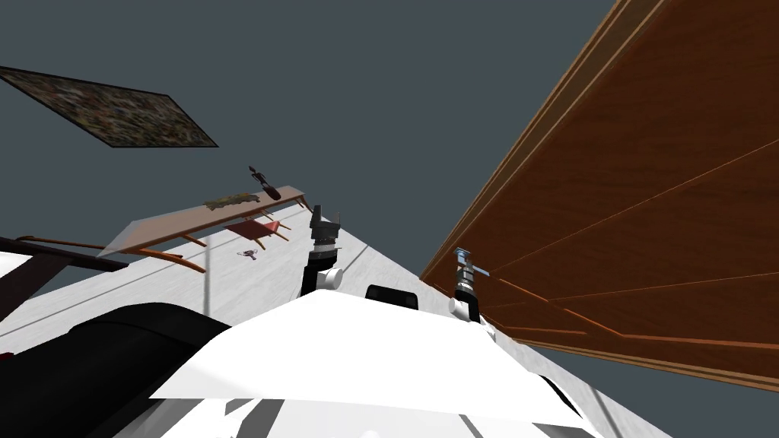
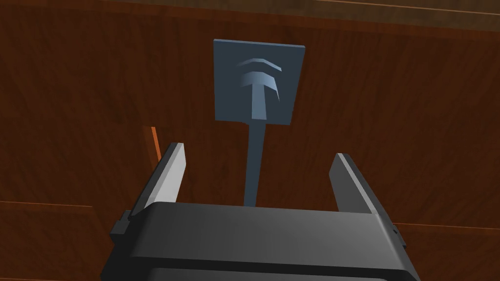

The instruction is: Pull the door open

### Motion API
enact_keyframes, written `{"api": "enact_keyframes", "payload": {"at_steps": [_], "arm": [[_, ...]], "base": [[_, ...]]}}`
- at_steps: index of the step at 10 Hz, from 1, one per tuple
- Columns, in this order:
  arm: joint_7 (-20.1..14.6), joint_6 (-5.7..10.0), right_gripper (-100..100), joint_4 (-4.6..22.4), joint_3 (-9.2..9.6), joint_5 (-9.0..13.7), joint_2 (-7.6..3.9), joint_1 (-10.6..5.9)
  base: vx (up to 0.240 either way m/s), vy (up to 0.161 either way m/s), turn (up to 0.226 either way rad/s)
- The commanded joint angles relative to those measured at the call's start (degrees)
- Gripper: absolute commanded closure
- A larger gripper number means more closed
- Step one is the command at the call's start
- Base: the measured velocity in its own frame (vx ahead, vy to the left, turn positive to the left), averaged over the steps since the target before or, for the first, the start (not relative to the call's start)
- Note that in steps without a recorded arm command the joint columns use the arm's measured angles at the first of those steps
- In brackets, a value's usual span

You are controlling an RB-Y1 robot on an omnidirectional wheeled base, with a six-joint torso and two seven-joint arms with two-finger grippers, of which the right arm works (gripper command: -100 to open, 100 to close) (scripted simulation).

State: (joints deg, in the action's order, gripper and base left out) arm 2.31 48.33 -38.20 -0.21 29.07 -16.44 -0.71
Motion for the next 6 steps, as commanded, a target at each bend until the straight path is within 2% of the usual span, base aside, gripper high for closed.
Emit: {"api": "enact_keyframes", "payload": {"at_steps": [1, 2, 3, 6], "arm": [[-1.4, 0.44, -100, 1.0, -0.4, 0.3, -1.32, 0.22], [-0.9, 0.25, -100, 0.5, -0.2, 0.2, -0.98, 0.31], [-0.9, 0.25, 100, 0.5, -0.2, 0.2, -0.98, 0.31], [-0.9, 0.25, 100, 0.5, -0.2, 0.2, -0.98, 0.31]], "base": [[0.194, -0.036, 0.095], [0.083, -0.017, 0.019], [-0.01, 0.001, -0.015], [-0.026, 0.006, 0.001]]}}
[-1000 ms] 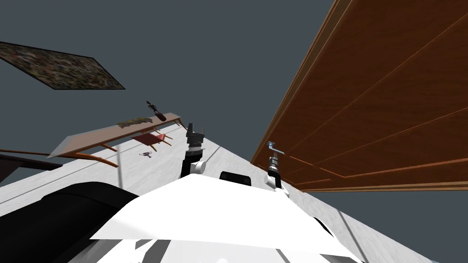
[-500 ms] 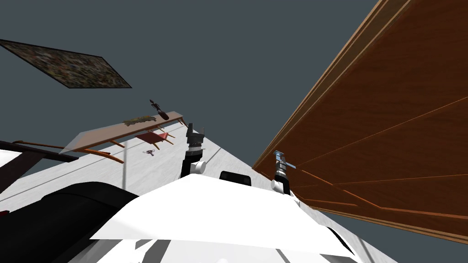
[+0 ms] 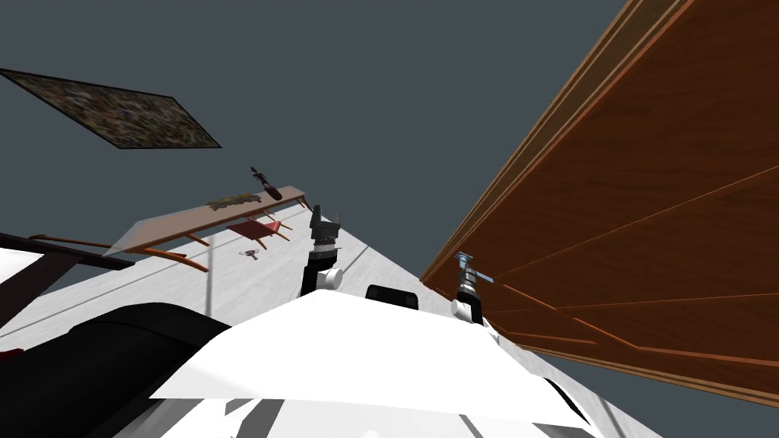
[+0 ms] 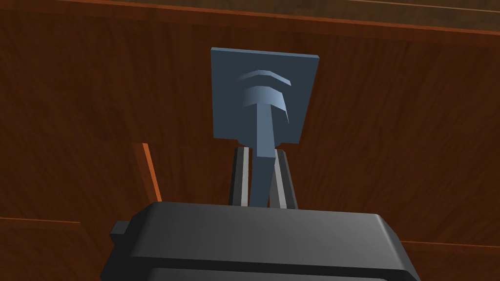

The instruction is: Pull the door open

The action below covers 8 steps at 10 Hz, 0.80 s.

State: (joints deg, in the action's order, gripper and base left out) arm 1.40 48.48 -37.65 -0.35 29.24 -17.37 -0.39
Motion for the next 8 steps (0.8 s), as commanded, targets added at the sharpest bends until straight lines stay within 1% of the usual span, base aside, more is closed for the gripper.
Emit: {"api": "enact_keyframes", "payload": {"at_steps": [1, 2, 3, 4, 7, 8], "arm": [[0.0, 0.09, 100, 0.0, -0.05, 0.0, -0.05, -0.01], [0.0, 0.09, 100, 0.0, -0.05, 0.0, -0.05, -0.01], [-0.9, 0.22, 100, -0.2, 0.83, -0.5, -0.46, 0.37], [-1.1, 0.29, 100, -0.2, 1.05, -0.6, -0.6, 0.46], [-2.8, 0.8, 100, -0.7, 2.67, -1.5, -1.61, 1.13], [-3.8, 1.07, 100, -0.9, 3.54, -2.1, -2.16, 1.49]], "base": [[-0.007, 0.002, -0.001], [0.0, 0.0, 0.0], [-0.118, -0.022, 0.093], [-0.156, -0.039, 0.09], [-0.22, -0.008, 0.1], [-0.259, -0.031, 0.132]]}}
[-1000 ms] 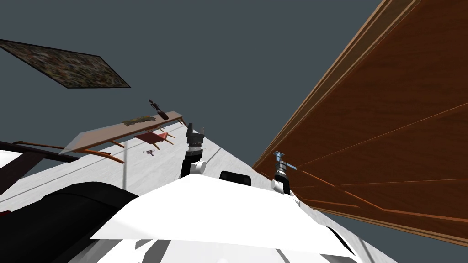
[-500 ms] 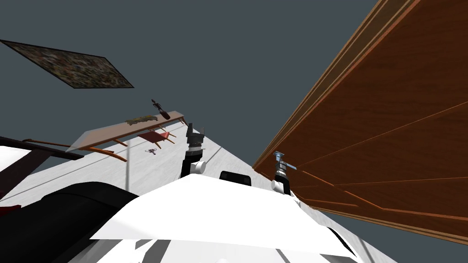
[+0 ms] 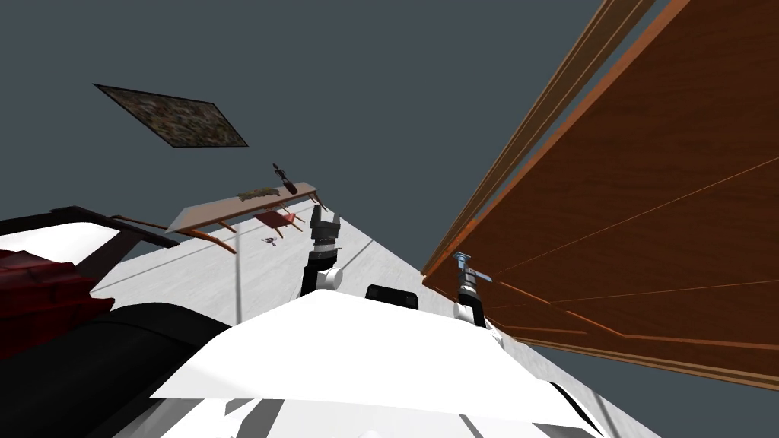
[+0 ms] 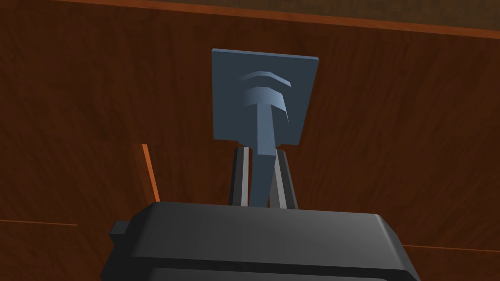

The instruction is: Pull the door open

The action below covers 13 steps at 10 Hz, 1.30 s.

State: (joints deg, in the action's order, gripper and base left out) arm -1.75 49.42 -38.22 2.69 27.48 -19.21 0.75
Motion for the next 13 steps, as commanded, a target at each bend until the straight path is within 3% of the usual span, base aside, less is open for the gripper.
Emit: {"api": "enact_keyframes", "payload": {"at_steps": [1, 3, 4, 13], "arm": [[-1.2, 0.31, 100, -0.5, 1.05, -0.6, -0.67, 0.59], [-2.6, 0.71, 100, -0.8, 2.33, -1.4, -1.47, 1.12], [-2.0, 0.38, 100, -0.9, 2.06, -1.2, -1.1, 0.92], [-7.5, 4.06, 100, -2.8, 7.97, -3.0, -5.32, 4.93]], "base": [[-0.263, -0.073, 0.131], [-0.265, -0.023, 0.122], [-0.119, 0.0, 0.03], [-0.219, -0.04, 0.115]]}}
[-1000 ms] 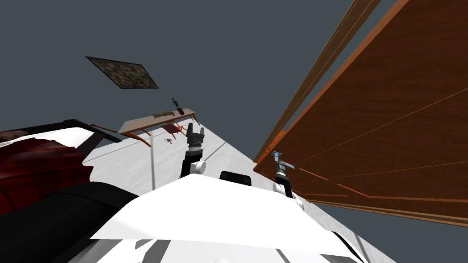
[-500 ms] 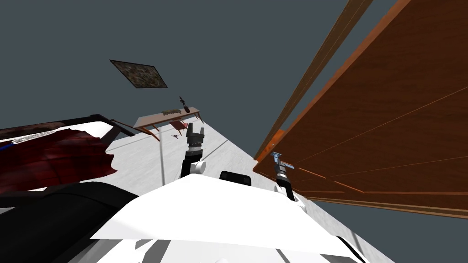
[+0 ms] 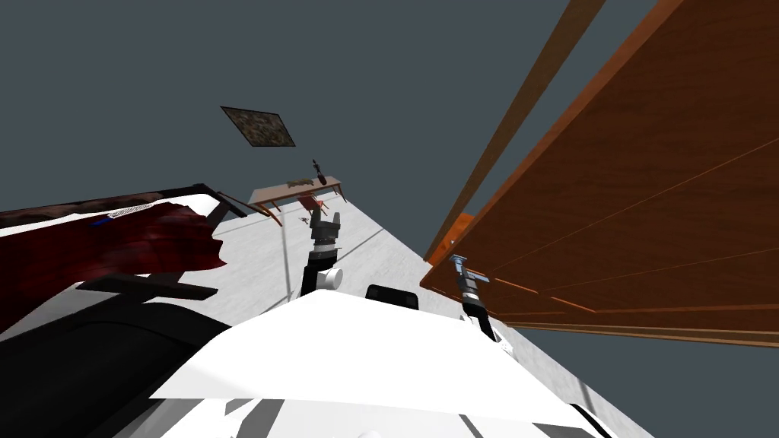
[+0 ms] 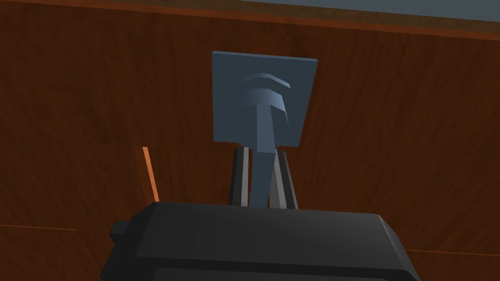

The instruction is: Pull the door open

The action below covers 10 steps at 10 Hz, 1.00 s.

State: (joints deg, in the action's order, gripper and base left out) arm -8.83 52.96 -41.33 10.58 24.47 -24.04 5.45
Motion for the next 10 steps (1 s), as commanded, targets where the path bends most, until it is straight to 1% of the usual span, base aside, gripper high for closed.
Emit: {"api": "enact_keyframes", "payload": {"at_steps": [1, 2, 4, 5, 6, 7, 9, 10], "arm": [[0.0, 0.0, 100, 0.0, 0.0, 0.0, 0.0, 0.0], [-0.9, 1.19, 100, 0.0, 1.19, -0.2, -0.77, 0.98], [-1.9, 2.58, 100, -0.2, 2.31, -0.3, -1.79, 1.98], [-2.7, 3.72, 100, -0.3, 3.24, -0.3, -2.64, 2.79], [-3.2, 4.46, 100, -0.3, 3.84, -0.4, -3.18, 3.32], [-3.7, 5.14, 100, -0.4, 4.38, -0.4, -3.68, 3.81], [-4.5, 6.32, 100, -0.5, 5.34, -0.5, -4.54, 4.65], [-4.2, 5.73, 100, -0.3, 5.28, -0.6, -4.01, 4.26]], "base": [[-0.103, -0.002, 0.024], [-0.173, -0.028, 0.148], [-0.235, -0.053, 0.145], [-0.247, -0.079, 0.187], [-0.245, -0.058, 0.154], [-0.218, -0.022, 0.087], [-0.206, -0.043, 0.088], [-0.089, -0.019, 0.029]]}}
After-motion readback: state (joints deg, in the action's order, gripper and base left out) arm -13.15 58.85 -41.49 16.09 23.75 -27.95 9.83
